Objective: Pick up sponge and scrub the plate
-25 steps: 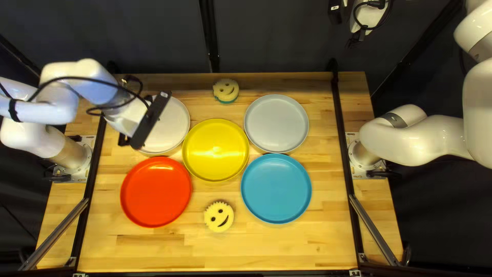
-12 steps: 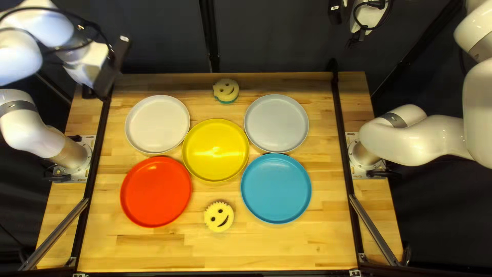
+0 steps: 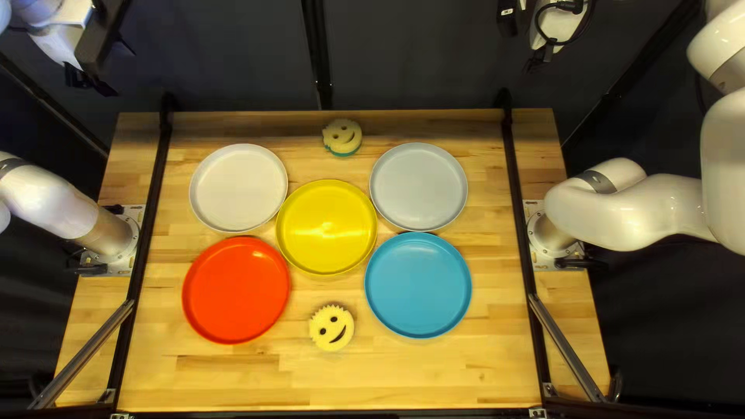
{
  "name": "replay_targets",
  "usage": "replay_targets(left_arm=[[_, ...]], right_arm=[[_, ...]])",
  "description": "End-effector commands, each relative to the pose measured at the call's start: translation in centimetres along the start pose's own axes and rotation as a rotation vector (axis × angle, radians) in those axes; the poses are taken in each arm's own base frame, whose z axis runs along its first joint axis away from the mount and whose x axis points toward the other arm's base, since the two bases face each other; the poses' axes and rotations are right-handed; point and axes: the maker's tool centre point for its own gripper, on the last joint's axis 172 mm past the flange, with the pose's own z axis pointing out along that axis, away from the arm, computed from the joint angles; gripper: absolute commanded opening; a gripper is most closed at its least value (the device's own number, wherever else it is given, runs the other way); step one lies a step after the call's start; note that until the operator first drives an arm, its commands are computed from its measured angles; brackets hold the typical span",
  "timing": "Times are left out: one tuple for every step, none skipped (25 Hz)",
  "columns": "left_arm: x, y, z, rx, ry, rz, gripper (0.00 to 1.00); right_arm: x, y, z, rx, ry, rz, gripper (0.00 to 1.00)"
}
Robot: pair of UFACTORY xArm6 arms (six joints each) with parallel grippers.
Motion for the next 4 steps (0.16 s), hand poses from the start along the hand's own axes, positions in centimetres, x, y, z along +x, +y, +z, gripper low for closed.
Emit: replay_targets(left_arm=[[0.00,0.00,0.00,0.000,0.000,0.000,1.00],[0.00,0.00,0.00,0.000,0.000,0.000,1.00],[0.00,0.00,0.00,0.000,0.000,0.000,1.00],[0.00,0.00,0.00,0.000,0.000,0.000,1.00]], right_arm=[[0.00,0.00,0.00,0.000,0.000,0.000,1.00],[0.00,0.00,0.00,0.000,0.000,0.000,1.00],[0.00,0.00,0.00,0.000,0.000,0.000,1.00],[0.00,0.00,0.00,0.000,0.000,0.000,1.00]])
